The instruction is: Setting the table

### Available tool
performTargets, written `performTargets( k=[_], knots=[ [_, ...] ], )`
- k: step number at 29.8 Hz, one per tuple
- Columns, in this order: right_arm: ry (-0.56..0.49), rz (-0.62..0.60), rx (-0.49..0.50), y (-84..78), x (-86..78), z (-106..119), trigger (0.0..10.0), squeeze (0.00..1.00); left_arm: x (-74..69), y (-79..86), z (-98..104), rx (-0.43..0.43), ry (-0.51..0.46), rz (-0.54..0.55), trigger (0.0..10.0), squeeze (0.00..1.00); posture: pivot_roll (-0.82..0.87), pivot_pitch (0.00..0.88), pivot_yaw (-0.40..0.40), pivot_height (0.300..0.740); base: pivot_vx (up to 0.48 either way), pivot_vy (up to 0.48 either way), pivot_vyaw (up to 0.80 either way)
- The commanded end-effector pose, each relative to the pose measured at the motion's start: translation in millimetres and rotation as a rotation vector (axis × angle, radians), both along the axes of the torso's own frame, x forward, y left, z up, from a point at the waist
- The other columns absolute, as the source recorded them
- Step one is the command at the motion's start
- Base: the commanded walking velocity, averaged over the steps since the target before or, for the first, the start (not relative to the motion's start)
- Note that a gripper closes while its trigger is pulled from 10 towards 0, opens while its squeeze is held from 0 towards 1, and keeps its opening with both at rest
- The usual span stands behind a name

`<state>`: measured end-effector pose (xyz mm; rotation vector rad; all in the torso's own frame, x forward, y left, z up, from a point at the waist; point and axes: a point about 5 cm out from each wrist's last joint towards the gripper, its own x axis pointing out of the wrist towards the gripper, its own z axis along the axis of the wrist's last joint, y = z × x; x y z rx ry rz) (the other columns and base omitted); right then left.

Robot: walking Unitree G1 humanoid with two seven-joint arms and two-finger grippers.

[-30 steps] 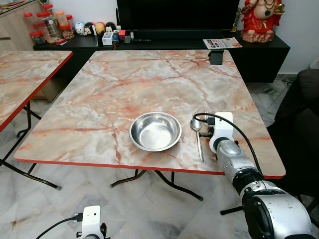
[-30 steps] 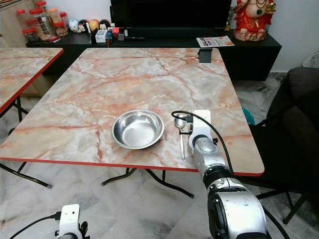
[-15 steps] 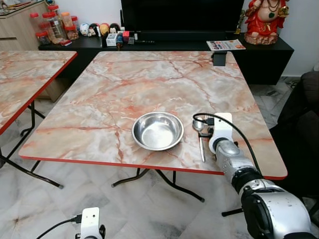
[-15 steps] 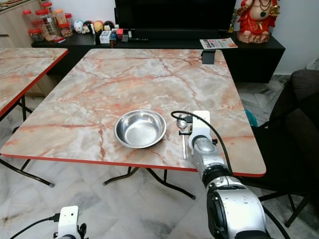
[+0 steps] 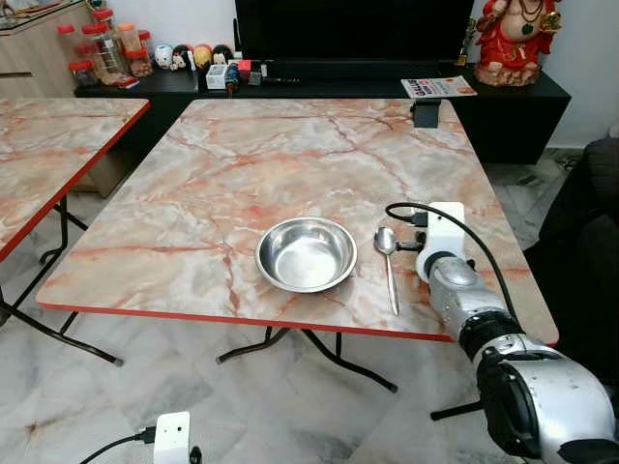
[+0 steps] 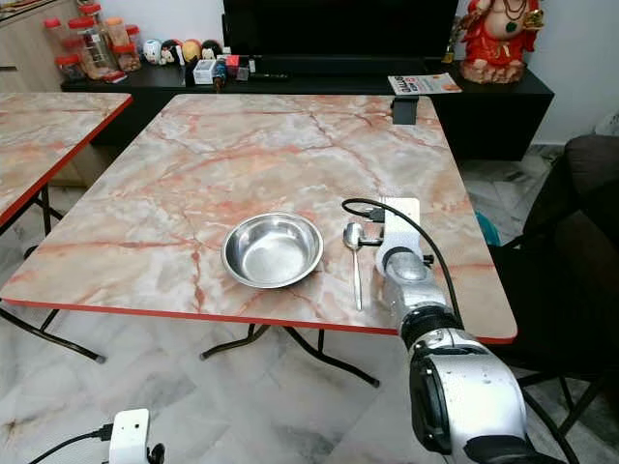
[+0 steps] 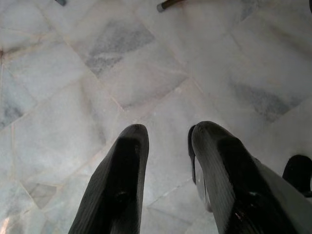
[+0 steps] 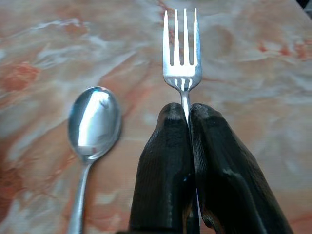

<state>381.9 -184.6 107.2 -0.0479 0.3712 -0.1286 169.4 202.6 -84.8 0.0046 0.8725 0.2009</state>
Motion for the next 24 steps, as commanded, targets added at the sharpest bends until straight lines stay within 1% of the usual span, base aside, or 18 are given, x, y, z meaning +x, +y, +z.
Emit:
performTargets(
  k=[1, 5, 7, 11, 14, 15, 17, 22, 24],
  knots=[
    [-0.001, -0.009, -0.007, -2.1, 1.0, 2, 10.0, 0.00, -3.3, 3.5, -1, 0.015, 0.006, -0.017, 10.0, 0.00, -0.02, 0.000, 0.043, 0.740, 0.000, 0.000, 0.00],
    [0.009, -0.006, -0.009, -2.2, -0.9, -2, 10.0, 0.00, -4.4, 3.8, -1, 0.019, 0.008, -0.028, 10.0, 0.00, -0.02, 0.000, 0.044, 0.740, 0.000, 0.000, 0.00],
    [0.020, 0.000, -0.007, -1.1, -3.5, -7, 10.0, 0.00, -7.9, 6.3, -2, 0.025, 0.010, -0.030, 10.0, 0.00, -0.01, 0.000, 0.043, 0.740, 0.000, 0.000, 0.00],
    [0.022, 0.012, 0.001, 2.1, -4.2, -9, 10.0, 0.00, -13.4, 9.1, -3, 0.036, 0.013, -0.040, 10.0, 0.00, 0.01, 0.011, 0.040, 0.740, 0.000, 0.000, 0.00],
    [0.022, 0.022, -0.003, 5.5, -4.1, -9, 10.0, 0.00, -19.7, 10.8, -4, 0.042, 0.016, -0.050, 10.0, 0.00, 0.02, 0.026, 0.040, 0.740, 0.000, 0.000, 0.00],
    [0.016, 0.025, 0.005, 7.1, -3.3, -8, 10.0, 0.00, -24.3, 11.8, -6, 0.047, 0.021, -0.056, 10.0, 0.00, 0.03, 0.029, 0.041, 0.740, 0.000, 0.000, 0.00],
    [0.014, 0.027, 0.008, 7.6, -3.0, -7, 10.0, 0.00, -25.5, 12.2, -6, 0.048, 0.022, -0.056, 10.0, 0.00, 0.03, 0.029, 0.041, 0.740, 0.000, 0.000, 0.00],
    [0.005, 0.030, 0.008, 10.4, -1.0, -4, 10.0, 0.00, -38.4, 15.3, -9, 0.054, 0.035, -0.055, 10.0, 0.00, 0.04, 0.038, 0.047, 0.740, 0.000, 0.000, 0.00],
    [0.002, 0.030, 0.008, 10.6, -0.5, -3, 10.0, 0.00, -41.3, 16.3, -9, 0.056, 0.036, -0.057, 10.0, 0.00, 0.04, 0.039, 0.049, 0.740, 0.000, 0.000, 0.00]
  ],
)
